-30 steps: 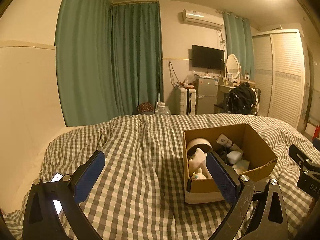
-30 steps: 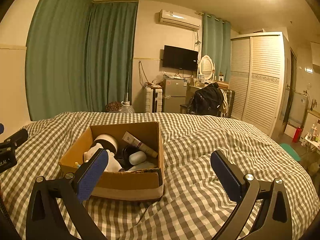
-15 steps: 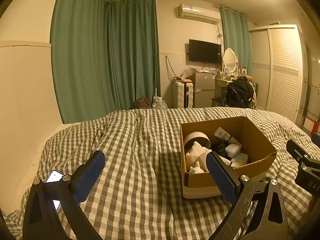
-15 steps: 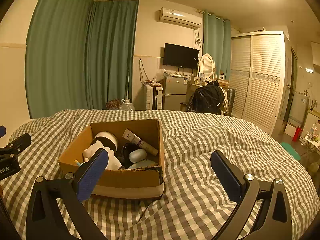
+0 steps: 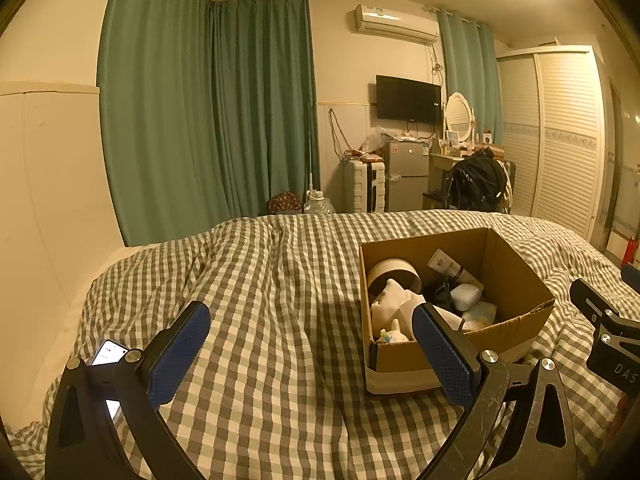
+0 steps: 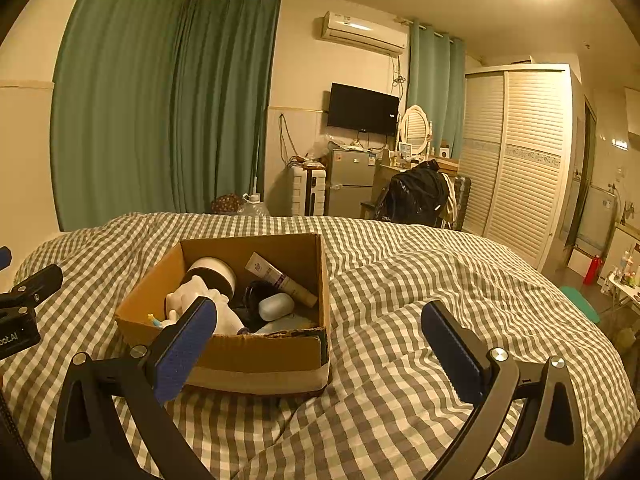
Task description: Organize objects
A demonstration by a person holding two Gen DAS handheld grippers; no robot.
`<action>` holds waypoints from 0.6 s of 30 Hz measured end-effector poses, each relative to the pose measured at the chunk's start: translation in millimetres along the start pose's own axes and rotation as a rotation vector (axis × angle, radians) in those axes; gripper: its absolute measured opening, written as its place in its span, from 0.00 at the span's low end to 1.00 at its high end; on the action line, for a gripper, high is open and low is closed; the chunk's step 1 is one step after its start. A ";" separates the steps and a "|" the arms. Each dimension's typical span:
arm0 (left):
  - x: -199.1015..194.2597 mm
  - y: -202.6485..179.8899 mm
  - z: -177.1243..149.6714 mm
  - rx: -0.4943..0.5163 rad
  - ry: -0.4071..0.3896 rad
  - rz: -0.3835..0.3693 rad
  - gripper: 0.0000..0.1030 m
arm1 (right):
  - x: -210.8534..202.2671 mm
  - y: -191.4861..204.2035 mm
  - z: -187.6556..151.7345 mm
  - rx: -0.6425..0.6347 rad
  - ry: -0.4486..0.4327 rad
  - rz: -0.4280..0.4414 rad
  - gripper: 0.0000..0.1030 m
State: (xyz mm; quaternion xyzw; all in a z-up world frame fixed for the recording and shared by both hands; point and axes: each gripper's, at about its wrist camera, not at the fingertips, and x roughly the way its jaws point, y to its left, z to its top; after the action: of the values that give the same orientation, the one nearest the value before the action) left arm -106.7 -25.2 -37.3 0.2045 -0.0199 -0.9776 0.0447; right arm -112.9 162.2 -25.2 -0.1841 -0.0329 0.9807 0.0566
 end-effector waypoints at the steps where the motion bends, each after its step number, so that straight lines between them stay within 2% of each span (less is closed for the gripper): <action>1: -0.1 -0.4 0.0 0.000 -0.001 -0.001 1.00 | 0.1 0.4 0.0 0.000 0.000 -0.001 1.00; 18: 0.4 0.5 -1.3 0.005 -0.005 -0.001 1.00 | 2.9 3.8 -2.7 -0.015 0.012 0.002 1.00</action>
State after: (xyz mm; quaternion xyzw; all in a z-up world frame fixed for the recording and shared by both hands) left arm -106.6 -25.8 -38.7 0.2024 -0.0225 -0.9781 0.0434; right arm -115.0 158.9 -29.1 -0.1905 -0.0396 0.9794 0.0546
